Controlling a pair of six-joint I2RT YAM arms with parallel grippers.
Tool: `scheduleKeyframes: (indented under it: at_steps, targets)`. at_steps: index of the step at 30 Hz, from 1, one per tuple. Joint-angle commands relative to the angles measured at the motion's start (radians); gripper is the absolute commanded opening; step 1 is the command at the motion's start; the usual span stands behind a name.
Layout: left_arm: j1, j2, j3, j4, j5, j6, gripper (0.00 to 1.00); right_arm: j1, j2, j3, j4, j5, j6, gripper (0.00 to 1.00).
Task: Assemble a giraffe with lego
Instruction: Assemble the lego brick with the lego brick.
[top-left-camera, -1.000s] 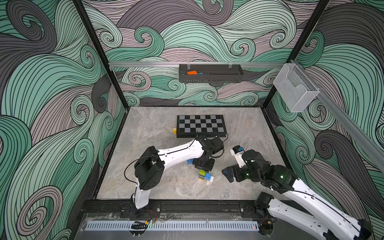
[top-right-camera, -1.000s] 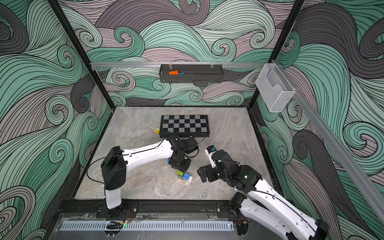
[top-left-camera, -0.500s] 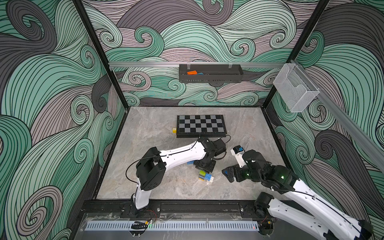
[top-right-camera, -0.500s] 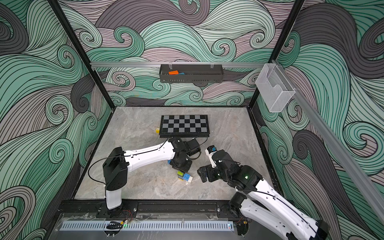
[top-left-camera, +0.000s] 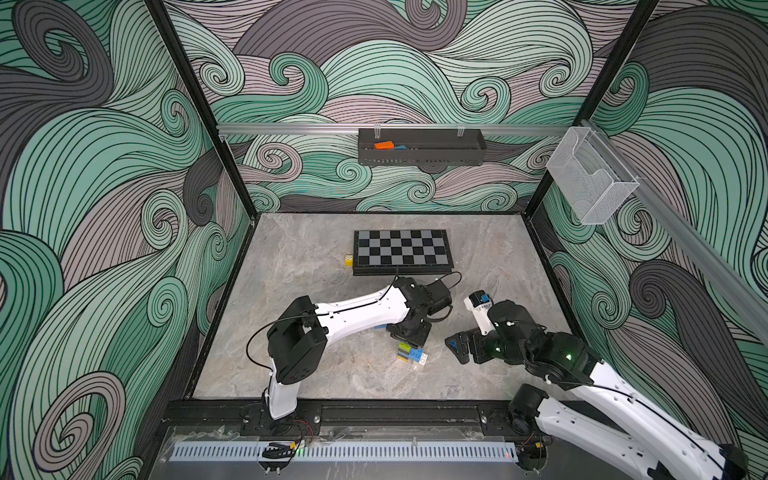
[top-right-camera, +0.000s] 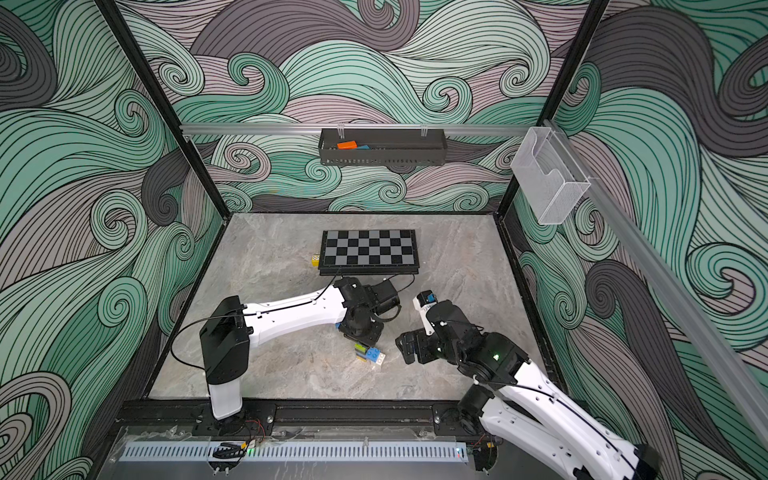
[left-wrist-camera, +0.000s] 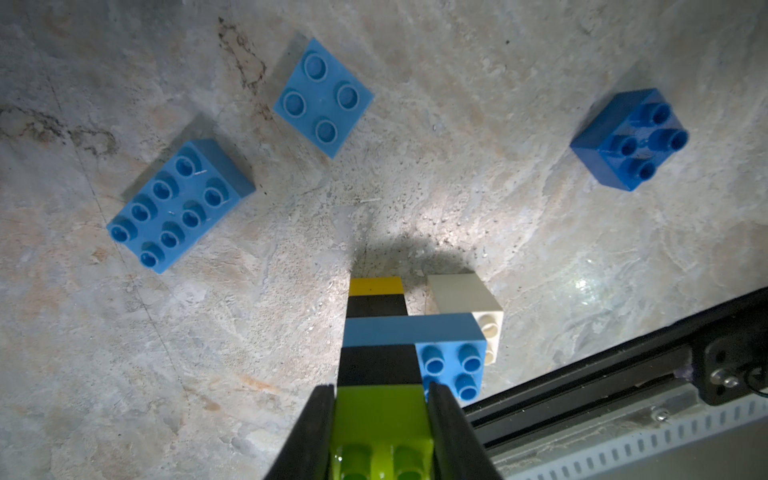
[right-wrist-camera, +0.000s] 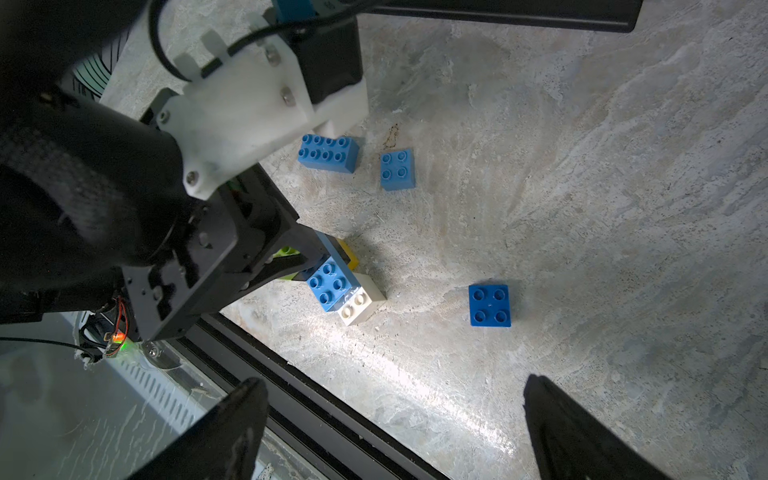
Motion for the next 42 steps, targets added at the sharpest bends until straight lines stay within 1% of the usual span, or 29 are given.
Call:
scheduleKeyframes:
  at_steps: [1, 7, 12, 14, 16, 19, 22, 24, 26, 28, 32, 42]
  targets:
    - [-0.002, 0.080, -0.053, 0.004, 0.029, 0.015, 0.16, -0.004, 0.007, 0.003, -0.012, 0.012, 0.003, 0.99]
    - [0.032, -0.042, 0.013, -0.050, 0.033, 0.022, 0.47, -0.006, 0.021, 0.021, -0.009, 0.011, -0.008, 0.99]
    - [0.045, -0.136, -0.004, -0.064, 0.027, 0.005, 0.68, -0.006, 0.052, 0.033, 0.010, -0.011, -0.019, 0.99]
    - [0.053, -0.177, -0.020, -0.076, 0.006, -0.014, 0.68, -0.006, 0.057, 0.034, 0.026, -0.020, -0.027, 0.99]
    - [0.079, -0.242, -0.059, -0.081, -0.013, -0.043, 0.68, -0.004, 0.074, 0.038, 0.044, -0.034, -0.031, 0.99]
    - [0.159, -0.373, -0.184, -0.048, -0.029, -0.066, 0.68, 0.005, 0.132, 0.025, 0.111, -0.060, -0.027, 0.99]
    - [0.221, -0.467, -0.338, 0.005, -0.054, -0.061, 0.68, 0.018, 0.247, -0.015, 0.254, -0.106, -0.015, 0.99]
    - [0.249, -0.477, -0.397, 0.011, -0.039, -0.070, 0.69, 0.034, 0.336, 0.011, 0.294, -0.131, -0.020, 0.99]
    - [0.262, -0.477, -0.426, 0.006, -0.015, -0.078, 0.69, 0.063, 0.395, 0.050, 0.296, -0.122, -0.046, 0.99]
    - [0.265, -0.476, -0.446, 0.001, -0.002, -0.091, 0.69, 0.074, 0.429, 0.062, 0.325, -0.126, -0.058, 0.99]
    - [0.267, -0.477, -0.510, 0.062, 0.021, -0.121, 0.70, 0.092, 0.504, 0.072, 0.364, -0.141, -0.059, 0.99]
    - [0.278, -0.477, -0.488, 0.035, 0.000, -0.075, 0.71, 0.112, 0.556, 0.040, 0.337, -0.096, -0.057, 0.99]
